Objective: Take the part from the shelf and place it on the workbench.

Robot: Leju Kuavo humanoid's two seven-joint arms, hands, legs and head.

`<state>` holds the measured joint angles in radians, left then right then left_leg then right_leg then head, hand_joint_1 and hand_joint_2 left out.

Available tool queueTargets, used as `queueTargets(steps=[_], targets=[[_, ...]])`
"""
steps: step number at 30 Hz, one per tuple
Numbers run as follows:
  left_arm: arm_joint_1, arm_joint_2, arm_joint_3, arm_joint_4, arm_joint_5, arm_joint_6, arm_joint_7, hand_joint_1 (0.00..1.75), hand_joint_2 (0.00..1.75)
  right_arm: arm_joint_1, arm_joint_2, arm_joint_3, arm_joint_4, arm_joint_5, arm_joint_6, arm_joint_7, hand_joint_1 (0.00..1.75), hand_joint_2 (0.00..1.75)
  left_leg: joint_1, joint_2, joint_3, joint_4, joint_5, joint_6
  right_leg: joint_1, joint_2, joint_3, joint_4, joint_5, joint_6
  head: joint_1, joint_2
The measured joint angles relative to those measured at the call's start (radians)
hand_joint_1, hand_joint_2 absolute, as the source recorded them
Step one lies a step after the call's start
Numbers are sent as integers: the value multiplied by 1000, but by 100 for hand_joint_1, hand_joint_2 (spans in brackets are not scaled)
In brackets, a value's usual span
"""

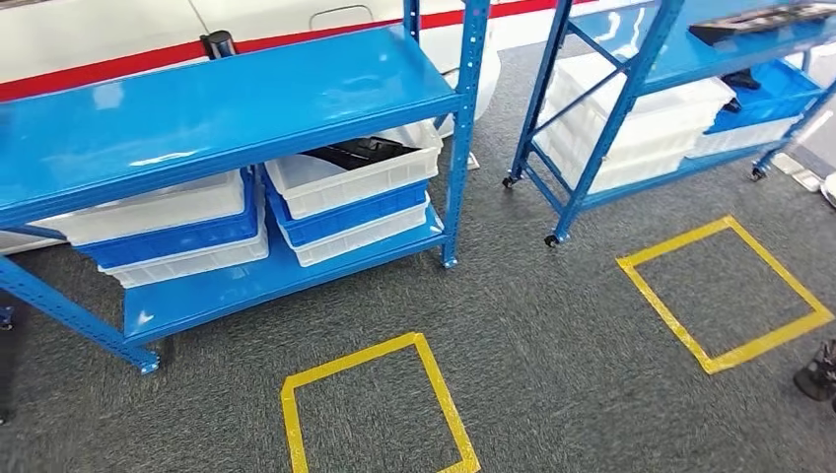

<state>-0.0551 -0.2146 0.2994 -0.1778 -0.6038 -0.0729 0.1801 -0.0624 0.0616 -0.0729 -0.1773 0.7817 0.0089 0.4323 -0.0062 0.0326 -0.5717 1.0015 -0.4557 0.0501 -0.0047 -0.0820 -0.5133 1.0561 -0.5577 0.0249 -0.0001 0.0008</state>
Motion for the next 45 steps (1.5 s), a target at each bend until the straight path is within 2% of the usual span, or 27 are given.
queueTargets(steps=[2, 4, 5, 8, 10, 12, 13, 15, 17, 19, 20, 22, 23, 25, 26, 28, 29, 30, 32, 34, 36, 38, 39, 41, 42, 43, 45], targets=[[-2, -6, 0, 0, 8, 3, -26, 0, 0, 4, -1, 0, 1, 3, 0, 1, 0, 0, 4, -31, -2, -4, 7, 7, -6, 62, -58, 119, -55, -5, 4, 0], [-1, -12, 1, 0, 22, 22, -73, 0, 0, 6, -2, 0, 2, 12, -2, 0, 0, 0, 4, -67, -4, -3, 9, 8, -9, 74, -110, 217, -84, 0, 6, 0], [1, -16, 3, 0, 36, 42, -109, 0, 0, 6, -3, 0, 2, 20, -3, 0, 0, 0, 5, -84, -4, -2, 9, 7, -10, 76, -115, 220, -76, 7, 7, 0], [1, -35, 43, 0, 140, 114, -242, 0, 0, -1, -5, 15, 2, 73, -2, -4, 0, 0, 7, -131, -5, 5, 9, -2, -19, 112, -47, 47, 12, 36, 8, 0], [-5, -45, 87, 0, 194, 130, -281, 0, 0, -12, -5, 30, 3, 99, 1, -5, 0, 0, 5, -154, -9, 11, 7, -13, -20, 139, -16, -36, 44, 31, 9, 0], [-6, -50, 118, 0, 210, 134, -286, 0, 0, -27, -3, 42, 3, 111, 2, -4, 0, 0, 4, -169, -14, 11, 8, -23, -16, 129, -11, -45, 49, 14, 8, 0], [-4, -52, 129, 0, 214, 134, -286, 0, 0, -34, -2, 47, 3, 114, 3, -4, 0, 0, 6, -167, -16, 13, 7, -27, -18, 119, -8, -46, 51, 6, 7, 0], [-3, -54, 148, 0, 218, 134, -285, 0, 0, -40, -1, 55, 3, 120, 5, -3, 0, 0, 8, -123, -38, 55, -20, -35, -22, 95, -4, -48, 56, -10, 1, 0], [-5, -55, 160, 0, 220, 135, -283, 0, 0, -39, 0, 59, 3, 123, 6, -3, 0, 0, 9, -62, -94, 168, -82, -43, -19, 68, -5, -49, 55, -22, -6, 0], [-5, -56, 171, 0, 224, 145, -272, 0, 0, -38, 0, 62, 3, 125, 6, -3, 0, 0, 12, -41, -152, 279, -122, -49, -14, 39, -5, -48, 51, -27, -7, 0], [-5, -57, 176, 0, 226, 158, -259, 0, 44, -39, 0, 62, 3, 125, 6, -3, 0, 0, 13, -36, -161, 295, -118, -50, -13, 25, -5, -48, 50, -29, -8, 0], [-4, -57, 184, 0, 227, 192, -223, 0, 131, -41, 0, 62, 3, 125, 6, -3, 0, 0, 14, -18, -117, 208, -61, -45, -11, -1, -1, -48, 46, -30, -8, 0], [-4, -57, 188, 0, 227, 205, -203, 0, 175, -42, 0, 62, 3, 125, 6, -3, 0, 0, 11, 7, -79, 136, -33, -39, -9, -12, 2, -48, 44, -28, -8, 0], [-7, -57, 194, 0, 227, 215, -169, 0, 175, -42, 0, 62, 3, 124, 6, -3, 0, 0, 3, 43, -27, 39, -6, -27, -2, -31, 7, -49, 36, -20, -6, 0], [-7, -57, 197, 0, 226, 217, -156, 0, 131, -41, 0, 62, 3, 123, 4, -4, 0, 0, -1, 47, -20, 25, -6, -23, 1, -41, 9, -50, 33, -15, -6, 0], [-6, -58, 201, 0, 226, 218, -137, 0, 44, -43, 0, 62, 3, 120, -2, -11, 0, 0, -3, 23, -18, 19, -4, -15, 5, -58, 16, -55, 30, -5, -5, 0], [-5, -58, 203, 0, 228, 219, -128, 0, 44, -44, -1, 62, 2, 119, -7, -16, 0, 0, -1, 14, -14, 11, 1, -10, 5, -48, 17, -50, 25, -1, -4, 0], [-5, -59, 206, 0, 232, 222, -117, 0, 87, -43, -1, 62, 2, 117, -13, -20, 0, 0, 3, 4, -10, 4, 6, -4, 4, -24, 8, -27, 11, 1, -3, 0], [-7, -61, 215, 0, 244, 230, -88, 0, 175, -41, -3, 62, 2, 118, -21, -25, 0, 0, 8, -13, -6, -6, 13, 4, -4, 43, -43, 79, -39, -2, 2, 0], [-8, -61, 226, 0, 255, 238, -59, 0, 175, -37, -5, 62, 2, 121, -24, -27, 0, 0, 10, -33, -8, -6, 14, 6, -8, 71, -111, 204, -83, -1, 4, 0], [-8, -62, 236, 0, 260, 243, -39, 0, 175, -35, -9, 62, 2, 124, -24, -27, 0, 87, 11, -51, -7, -4, 13, 4, -14, 75, -128, 212, -65, 17, 4, 0], [-8, -62, 243, 0, 263, 249, -28, 0, 175, -35, -11, 62, 2, 127, -23, -27, 0, 175, 14, -64, -5, 0, 10, -3, -24, 77, -80, 88, -1, 41, 5, 0], [-8, -62, 246, 0, 264, 253, -26, 0, 175, -36, -12, 62, 2, 129, -22, -27, 0, 175, 13, -69, -5, 5, 6, -9, -26, 79, -55, 25, 26, 46, 7, 0], [-8, -62, 252, 0, 266, 261, -21, 0, 175, -40, -11, 62, 2, 134, -20, -27, 0, 175, 8, -72, -6, 13, -3, -21, -28, 82, -29, -40, 54, 37, 6, 0], [-8, -62, 254, 0, 266, 266, -19, 0, 175, -41, -10, 62, 2, 137, -20, -27, 0, 175, 6, -72, -6, 16, -7, -18, -27, 82, -27, -44, 57, 29, 4, 0], [-8, -62, 256, 0, 267, 269, -16, 0, 175, -42, -9, 62, 2, 140, -20, -27, 0, 131, 7, -72, -5, 15, -8, -8, -28, 82, -25, -44, 59, 23, 1, 0], [-8, -62, 258, 0, 267, 274, -14, 0, 175, -43, -8, 62, 2, 144, -20, -27, 0, 131, 8, -71, -4, 14, -5, 12, -25, 82, -21, -45, 61, 19, 0, 0]])
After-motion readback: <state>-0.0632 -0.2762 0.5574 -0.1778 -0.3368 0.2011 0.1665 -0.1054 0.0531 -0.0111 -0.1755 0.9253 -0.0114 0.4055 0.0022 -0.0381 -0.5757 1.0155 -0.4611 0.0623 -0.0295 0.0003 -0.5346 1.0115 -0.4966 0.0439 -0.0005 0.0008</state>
